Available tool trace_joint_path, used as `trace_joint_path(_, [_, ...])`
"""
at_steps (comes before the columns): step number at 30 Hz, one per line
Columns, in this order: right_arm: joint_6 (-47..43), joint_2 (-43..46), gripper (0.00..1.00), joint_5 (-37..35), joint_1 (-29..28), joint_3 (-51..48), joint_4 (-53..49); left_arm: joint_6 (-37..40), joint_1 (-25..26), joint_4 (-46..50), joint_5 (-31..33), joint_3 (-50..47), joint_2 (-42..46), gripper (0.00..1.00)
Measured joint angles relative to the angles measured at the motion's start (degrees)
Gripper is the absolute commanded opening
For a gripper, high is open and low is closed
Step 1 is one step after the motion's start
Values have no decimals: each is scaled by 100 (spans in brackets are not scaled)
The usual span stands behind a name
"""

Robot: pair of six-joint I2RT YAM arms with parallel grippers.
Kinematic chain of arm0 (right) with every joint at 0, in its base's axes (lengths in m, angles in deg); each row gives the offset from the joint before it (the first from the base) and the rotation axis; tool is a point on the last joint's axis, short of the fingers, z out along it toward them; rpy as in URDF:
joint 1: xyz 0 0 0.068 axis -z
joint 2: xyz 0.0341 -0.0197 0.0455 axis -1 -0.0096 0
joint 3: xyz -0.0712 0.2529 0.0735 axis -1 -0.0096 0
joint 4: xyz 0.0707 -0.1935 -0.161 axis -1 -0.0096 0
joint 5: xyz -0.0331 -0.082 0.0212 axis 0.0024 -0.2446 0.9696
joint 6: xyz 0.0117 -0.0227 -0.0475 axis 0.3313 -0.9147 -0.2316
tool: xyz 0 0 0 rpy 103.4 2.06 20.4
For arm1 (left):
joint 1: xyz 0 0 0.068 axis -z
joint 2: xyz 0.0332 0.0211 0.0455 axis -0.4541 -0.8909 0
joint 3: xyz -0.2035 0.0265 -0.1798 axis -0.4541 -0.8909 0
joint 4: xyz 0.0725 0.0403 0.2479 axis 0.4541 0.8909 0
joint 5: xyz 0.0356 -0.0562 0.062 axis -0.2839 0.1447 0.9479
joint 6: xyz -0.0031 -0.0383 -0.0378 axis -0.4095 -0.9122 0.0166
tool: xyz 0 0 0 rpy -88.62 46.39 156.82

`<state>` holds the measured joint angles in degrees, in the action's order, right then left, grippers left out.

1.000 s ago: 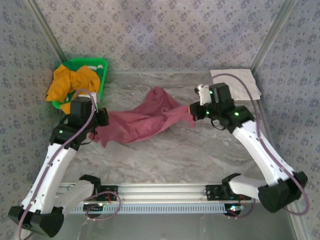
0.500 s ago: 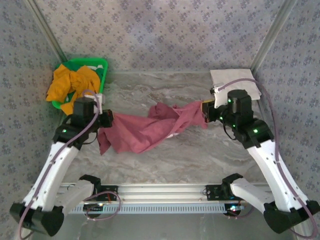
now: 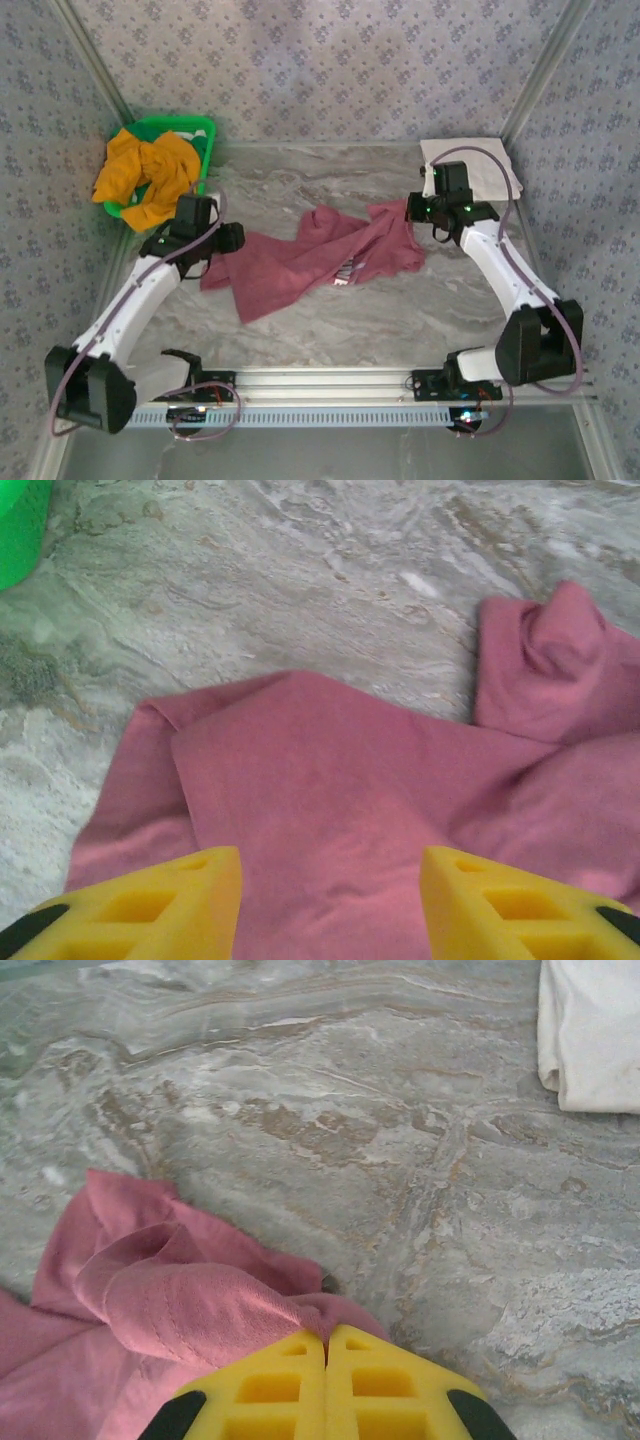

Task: Fold and stack the t-shirts

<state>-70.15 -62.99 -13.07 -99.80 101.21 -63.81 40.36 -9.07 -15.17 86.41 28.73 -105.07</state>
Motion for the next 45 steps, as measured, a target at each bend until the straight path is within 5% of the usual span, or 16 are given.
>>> trace_joint_path(4, [28, -319, 0, 0, 26, 57, 114, -651, 813, 256, -2, -649, 706, 51])
trace_joint_path(8, [28, -474, 0, 2, 24, 138, 221, -1528, 1390, 621, -13, -1051, 317, 52])
trace_joint_path(23, [66, -625, 0, 4, 24, 162, 310, -3053, 1814, 599, -2, -1541, -905, 55])
trace_joint_path(29, [66, -658, 0, 4, 24, 162, 343, -3193, 1847, 251, 9, -1814, -977, 41])
trace_joint_path(37, [66, -656, 0, 2, 57, 155, 343, -3204, 1843, 35, 157, -1965, -876, 1])
trace_joint_path(45, [44, -339, 0, 2, 109, 118, 293, -2695, 1235, 813, 632, -1460, 367, 0])
